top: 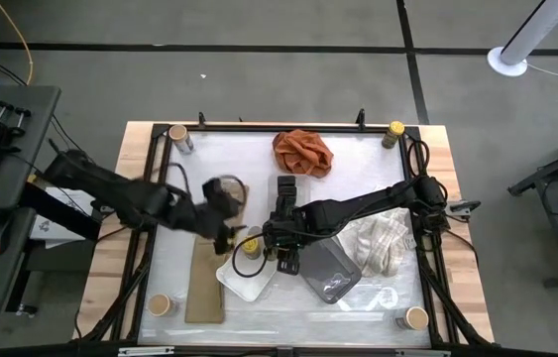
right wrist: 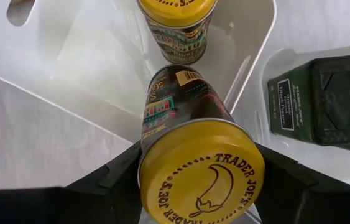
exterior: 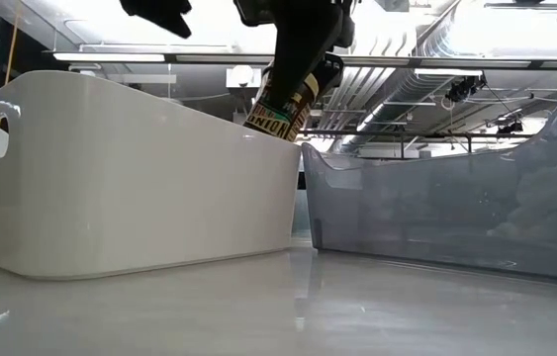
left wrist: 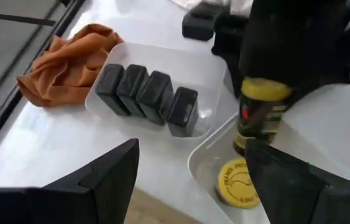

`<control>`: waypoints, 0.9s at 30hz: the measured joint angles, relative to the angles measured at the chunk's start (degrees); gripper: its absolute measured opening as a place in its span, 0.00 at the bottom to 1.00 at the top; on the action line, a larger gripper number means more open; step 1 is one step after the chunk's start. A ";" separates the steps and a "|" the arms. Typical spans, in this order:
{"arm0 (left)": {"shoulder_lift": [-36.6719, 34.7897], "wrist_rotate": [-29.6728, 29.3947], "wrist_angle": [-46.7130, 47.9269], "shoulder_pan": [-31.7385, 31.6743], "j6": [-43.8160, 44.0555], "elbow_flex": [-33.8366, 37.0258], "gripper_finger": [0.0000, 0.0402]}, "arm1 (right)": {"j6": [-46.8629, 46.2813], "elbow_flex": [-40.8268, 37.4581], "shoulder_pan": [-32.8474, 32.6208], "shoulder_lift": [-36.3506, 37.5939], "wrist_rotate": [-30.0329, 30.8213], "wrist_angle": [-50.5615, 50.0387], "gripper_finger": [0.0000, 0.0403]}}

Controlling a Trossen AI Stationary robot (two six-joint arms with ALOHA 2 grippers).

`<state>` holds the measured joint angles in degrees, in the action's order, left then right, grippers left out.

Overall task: Sort spices by type
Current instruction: Put the bottom yellow seasoning bottle into the white bin

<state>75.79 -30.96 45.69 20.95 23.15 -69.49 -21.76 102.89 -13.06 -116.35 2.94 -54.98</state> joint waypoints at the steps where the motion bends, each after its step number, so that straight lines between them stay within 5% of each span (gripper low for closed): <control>1: 0.90 -1.55 -1.27 0.82 0.82 0.93 0.70 | -0.02 0.00 0.00 0.02 0.02 0.04 0.58; 10: 3.18 0.01 -32.20 4.35 8.09 15.83 0.70 | 0.20 0.00 0.00 0.02 0.02 0.02 0.58; 15: 3.38 -0.05 -35.02 3.82 2.62 16.28 0.63 | 0.22 0.00 0.00 0.02 0.00 0.15 0.58; 20: 5.90 2.71 -35.91 1.87 0.72 16.33 0.42 | 0.22 0.00 0.00 0.01 0.02 0.53 0.58; 25: 10.81 6.03 -38.04 1.14 0.74 16.33 0.07 | -0.21 0.00 0.00 0.01 0.04 0.49 0.58; 27: 12.67 7.09 -40.17 1.17 1.46 16.33 0.03 | -0.21 0.00 0.00 0.02 0.02 0.59 0.58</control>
<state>88.46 -23.87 5.51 22.12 24.61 -53.17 -21.97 102.89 -13.06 -116.33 2.96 -54.39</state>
